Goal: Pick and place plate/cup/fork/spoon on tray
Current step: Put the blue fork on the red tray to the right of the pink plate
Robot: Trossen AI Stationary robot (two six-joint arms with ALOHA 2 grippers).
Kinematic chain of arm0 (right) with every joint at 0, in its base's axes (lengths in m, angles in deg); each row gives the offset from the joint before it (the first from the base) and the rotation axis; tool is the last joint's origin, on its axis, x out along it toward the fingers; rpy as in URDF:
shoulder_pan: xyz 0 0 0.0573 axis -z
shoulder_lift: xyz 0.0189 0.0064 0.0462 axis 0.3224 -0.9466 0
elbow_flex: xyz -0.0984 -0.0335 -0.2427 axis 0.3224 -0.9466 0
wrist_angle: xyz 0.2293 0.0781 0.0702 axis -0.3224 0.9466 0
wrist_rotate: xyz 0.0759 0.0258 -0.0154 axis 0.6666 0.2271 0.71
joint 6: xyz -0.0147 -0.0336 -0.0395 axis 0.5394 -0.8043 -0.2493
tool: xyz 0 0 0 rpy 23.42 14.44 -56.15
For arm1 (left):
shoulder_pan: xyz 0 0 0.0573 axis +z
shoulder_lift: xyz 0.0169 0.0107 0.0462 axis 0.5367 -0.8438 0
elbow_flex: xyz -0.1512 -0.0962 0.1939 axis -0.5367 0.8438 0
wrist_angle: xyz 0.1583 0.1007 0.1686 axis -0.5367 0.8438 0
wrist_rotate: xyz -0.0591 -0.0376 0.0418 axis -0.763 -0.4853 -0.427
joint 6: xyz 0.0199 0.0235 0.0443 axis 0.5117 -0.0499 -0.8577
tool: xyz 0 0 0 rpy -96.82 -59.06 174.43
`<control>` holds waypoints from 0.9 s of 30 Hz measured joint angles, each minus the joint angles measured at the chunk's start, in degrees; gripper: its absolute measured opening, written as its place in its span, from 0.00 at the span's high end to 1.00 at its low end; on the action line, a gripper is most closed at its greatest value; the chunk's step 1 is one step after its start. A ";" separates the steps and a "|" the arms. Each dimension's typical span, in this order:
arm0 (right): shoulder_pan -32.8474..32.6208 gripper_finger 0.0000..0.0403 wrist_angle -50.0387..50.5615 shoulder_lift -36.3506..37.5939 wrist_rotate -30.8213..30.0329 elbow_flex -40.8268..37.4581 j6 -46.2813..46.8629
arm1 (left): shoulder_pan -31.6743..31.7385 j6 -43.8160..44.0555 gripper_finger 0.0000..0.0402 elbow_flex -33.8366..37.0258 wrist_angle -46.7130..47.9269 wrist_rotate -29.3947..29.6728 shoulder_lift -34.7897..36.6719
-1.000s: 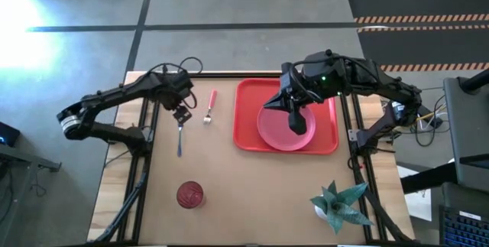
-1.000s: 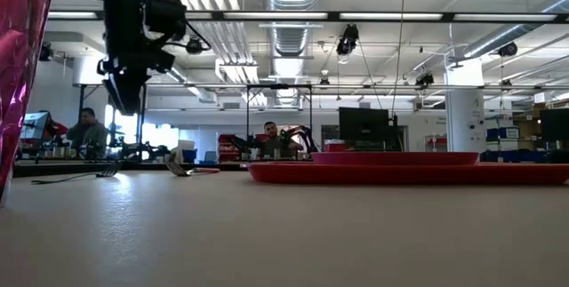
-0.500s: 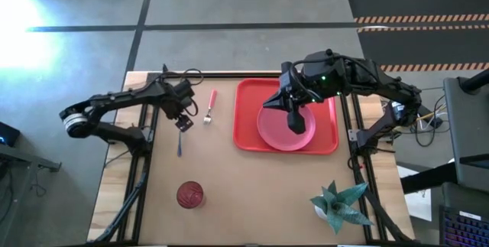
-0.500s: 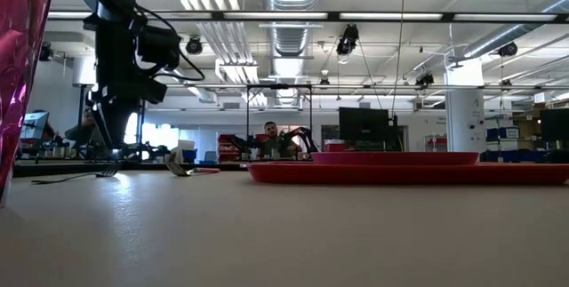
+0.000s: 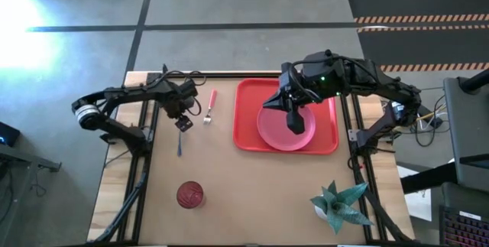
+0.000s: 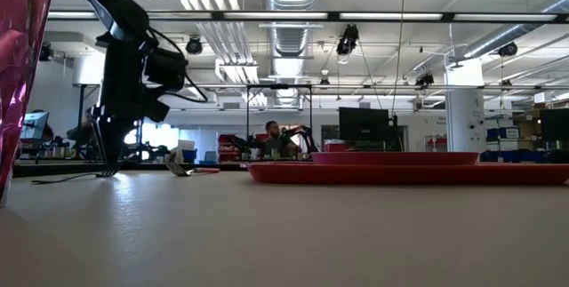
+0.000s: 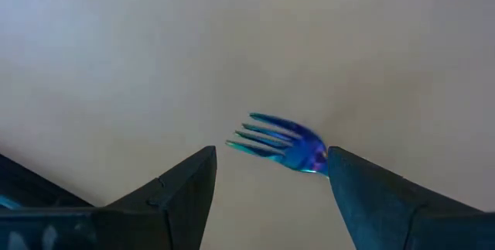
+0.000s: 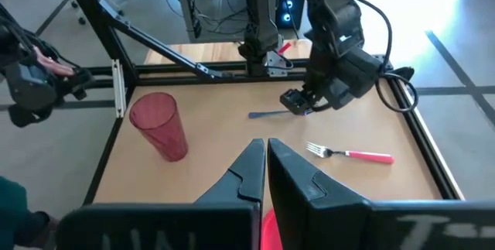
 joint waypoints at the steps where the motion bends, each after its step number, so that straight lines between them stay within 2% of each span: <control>1: 0.00 0.98 0.00 0.00 -0.08 0.00 -0.02 | 0.08 -0.27 0.43 0.01 -0.52 0.00 -0.32; 10: 0.02 0.98 0.02 0.00 -1.54 0.00 -0.13 | 0.83 -0.61 0.43 0.01 -5.50 -0.24 -2.93; 27: 0.02 0.98 0.44 0.00 -3.65 0.00 -0.11 | 0.83 -1.82 0.44 0.18 -2.39 -0.37 -3.90</control>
